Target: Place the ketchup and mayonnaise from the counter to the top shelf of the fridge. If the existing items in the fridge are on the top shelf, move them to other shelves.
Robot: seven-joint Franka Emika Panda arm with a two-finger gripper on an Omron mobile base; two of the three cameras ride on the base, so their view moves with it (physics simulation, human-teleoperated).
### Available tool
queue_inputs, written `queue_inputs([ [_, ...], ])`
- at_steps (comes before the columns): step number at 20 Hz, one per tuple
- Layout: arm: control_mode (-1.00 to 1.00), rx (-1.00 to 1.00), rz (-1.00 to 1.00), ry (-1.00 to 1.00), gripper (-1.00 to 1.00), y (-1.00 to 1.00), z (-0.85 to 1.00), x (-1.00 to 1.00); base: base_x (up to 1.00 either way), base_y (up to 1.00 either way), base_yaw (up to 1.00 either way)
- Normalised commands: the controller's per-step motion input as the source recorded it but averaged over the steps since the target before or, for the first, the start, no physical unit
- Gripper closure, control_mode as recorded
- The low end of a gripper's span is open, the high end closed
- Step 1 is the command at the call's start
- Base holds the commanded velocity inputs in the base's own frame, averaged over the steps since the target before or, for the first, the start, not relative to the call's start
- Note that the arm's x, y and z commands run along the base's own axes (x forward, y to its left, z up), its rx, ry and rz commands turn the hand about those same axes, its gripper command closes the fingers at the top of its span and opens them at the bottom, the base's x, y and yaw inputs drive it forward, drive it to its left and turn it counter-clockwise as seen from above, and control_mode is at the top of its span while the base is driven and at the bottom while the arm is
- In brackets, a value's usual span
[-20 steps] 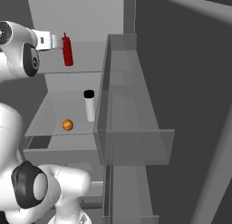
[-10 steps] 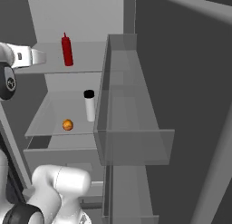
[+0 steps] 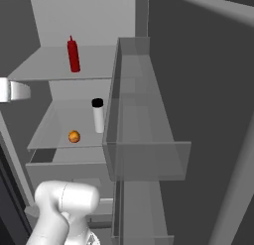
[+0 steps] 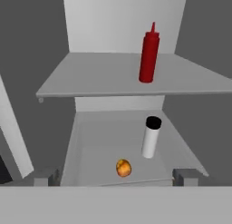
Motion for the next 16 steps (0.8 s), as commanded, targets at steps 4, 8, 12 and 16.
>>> queue_inputs([
  [4, -1.0, 0.02, 0.0, 0.14, -1.0, -0.03, -0.19, -0.94, 0.0, 0.0, 0.0],
  [8, -1.0, 0.09, 0.0, 0.08, -1.0, -0.32, -0.11, -0.49, 0.0, 0.0, 0.0],
  [12, -1.0, 0.03, 0.01, 0.0, -1.0, -0.24, -0.01, -0.03, 0.0, 0.0, 0.0],
  [16, -1.0, 0.0, 0.0, 0.0, -1.0, -0.1, 0.0, 0.01, 0.0, 0.0, 0.0],
])
